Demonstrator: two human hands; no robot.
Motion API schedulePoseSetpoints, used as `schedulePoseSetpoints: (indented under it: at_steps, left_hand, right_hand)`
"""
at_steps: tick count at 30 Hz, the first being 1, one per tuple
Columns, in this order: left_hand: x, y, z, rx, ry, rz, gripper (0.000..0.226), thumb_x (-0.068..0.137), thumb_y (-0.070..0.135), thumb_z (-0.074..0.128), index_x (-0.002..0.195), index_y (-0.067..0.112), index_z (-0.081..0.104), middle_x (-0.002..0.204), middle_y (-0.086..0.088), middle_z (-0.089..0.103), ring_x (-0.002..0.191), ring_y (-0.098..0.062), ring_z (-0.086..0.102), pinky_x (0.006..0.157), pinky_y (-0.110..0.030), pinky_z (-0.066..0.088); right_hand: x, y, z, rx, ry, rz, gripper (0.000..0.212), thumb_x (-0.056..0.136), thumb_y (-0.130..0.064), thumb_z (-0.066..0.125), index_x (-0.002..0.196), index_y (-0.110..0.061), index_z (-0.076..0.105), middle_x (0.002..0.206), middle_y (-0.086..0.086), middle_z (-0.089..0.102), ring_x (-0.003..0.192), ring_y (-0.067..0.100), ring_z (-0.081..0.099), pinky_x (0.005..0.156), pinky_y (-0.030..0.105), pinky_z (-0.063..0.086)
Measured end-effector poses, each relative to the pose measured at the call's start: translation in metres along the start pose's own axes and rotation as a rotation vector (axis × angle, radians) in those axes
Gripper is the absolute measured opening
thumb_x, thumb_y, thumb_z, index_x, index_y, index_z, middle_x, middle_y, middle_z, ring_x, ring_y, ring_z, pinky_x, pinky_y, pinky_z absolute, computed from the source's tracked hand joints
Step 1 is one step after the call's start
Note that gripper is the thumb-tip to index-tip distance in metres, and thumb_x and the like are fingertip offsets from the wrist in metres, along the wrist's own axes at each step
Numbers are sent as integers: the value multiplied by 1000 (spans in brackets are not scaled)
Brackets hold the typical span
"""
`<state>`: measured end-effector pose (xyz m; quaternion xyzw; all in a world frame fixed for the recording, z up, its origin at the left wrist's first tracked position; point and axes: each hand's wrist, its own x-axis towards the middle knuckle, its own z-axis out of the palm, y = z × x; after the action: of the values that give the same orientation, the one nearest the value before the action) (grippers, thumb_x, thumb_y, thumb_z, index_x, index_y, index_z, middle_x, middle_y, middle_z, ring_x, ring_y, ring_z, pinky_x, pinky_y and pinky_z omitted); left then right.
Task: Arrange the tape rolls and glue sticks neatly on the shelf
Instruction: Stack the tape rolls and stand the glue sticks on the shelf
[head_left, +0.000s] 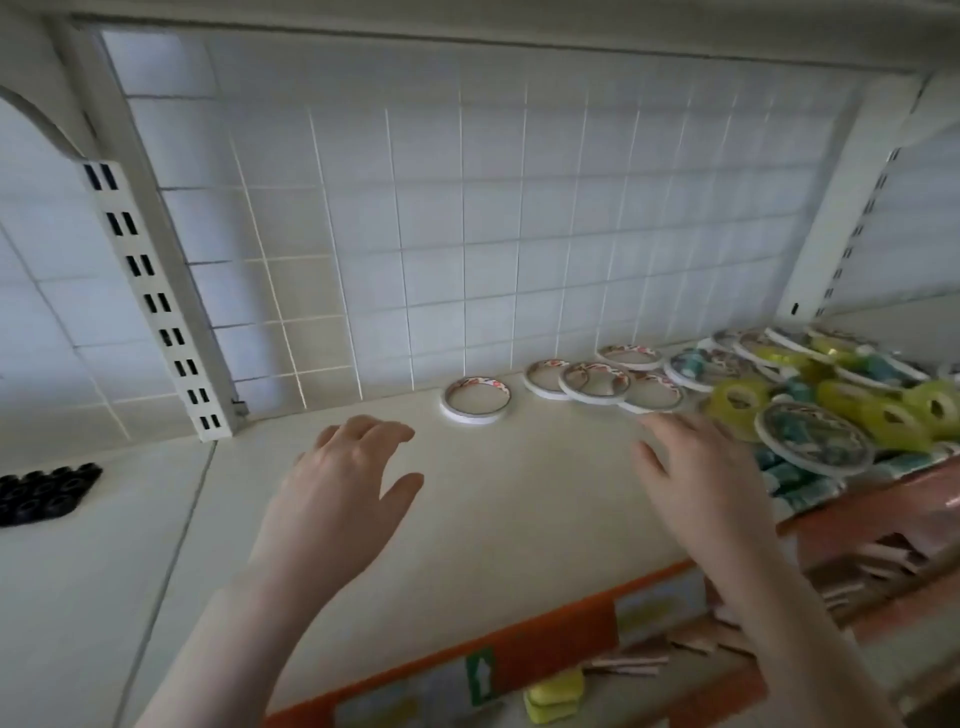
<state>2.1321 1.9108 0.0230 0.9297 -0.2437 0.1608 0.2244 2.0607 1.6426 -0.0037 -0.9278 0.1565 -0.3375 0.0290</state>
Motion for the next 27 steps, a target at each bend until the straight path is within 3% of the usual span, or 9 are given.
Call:
schedulePoseSetpoints:
  at_steps: [3, 9, 13, 17, 22, 27]
  left_hand:
    - [12, 29, 18, 24, 19, -99, 37, 84, 27, 66, 120, 19, 60, 118, 1, 59, 112, -25, 51, 92, -40, 44]
    - [21, 64, 38, 65, 26, -231, 39, 87, 32, 60, 125, 24, 55, 124, 6, 54, 118, -17, 47, 94, -31, 39]
    - [23, 71, 47, 91, -8, -254, 40, 89, 35, 58, 127, 25, 53, 126, 8, 53, 119, -15, 46, 93, -30, 40]
    - [29, 69, 52, 104, -15, -261, 41, 89, 35, 58, 127, 24, 52, 125, 7, 53, 118, -16, 47, 93, -30, 40]
    - [34, 64, 54, 109, -33, -245, 41, 91, 37, 54, 130, 26, 49, 128, 9, 50, 120, -14, 44, 93, -26, 37]
    - [48, 58, 49, 147, -54, -209, 41, 92, 38, 52, 131, 27, 47, 130, 10, 48, 121, -13, 43, 94, -26, 37]
  right_hand:
    - [25, 38, 12, 62, -3, -103, 23, 73, -7, 73, 96, -5, 70, 82, 13, 68, 74, 34, 63, 62, 38, 51]
    - [64, 71, 30, 117, -17, -221, 12, 67, -8, 77, 76, -10, 70, 70, 7, 65, 62, 30, 60, 52, 30, 47]
    - [89, 62, 55, 124, -158, -306, 5, 77, -16, 67, 81, -12, 68, 80, 6, 67, 78, 32, 59, 65, 35, 47]
    - [103, 48, 77, 29, -302, -392, 21, 91, -29, 48, 101, -21, 64, 104, -2, 63, 103, 22, 54, 79, 32, 42]
    - [104, 39, 88, -61, -329, -406, 16, 89, -16, 48, 98, -20, 62, 100, -2, 62, 101, 20, 54, 67, 29, 31]
    - [107, 41, 86, -56, -338, -428, 14, 85, -13, 55, 92, -20, 65, 92, -3, 63, 92, 20, 55, 66, 29, 33]
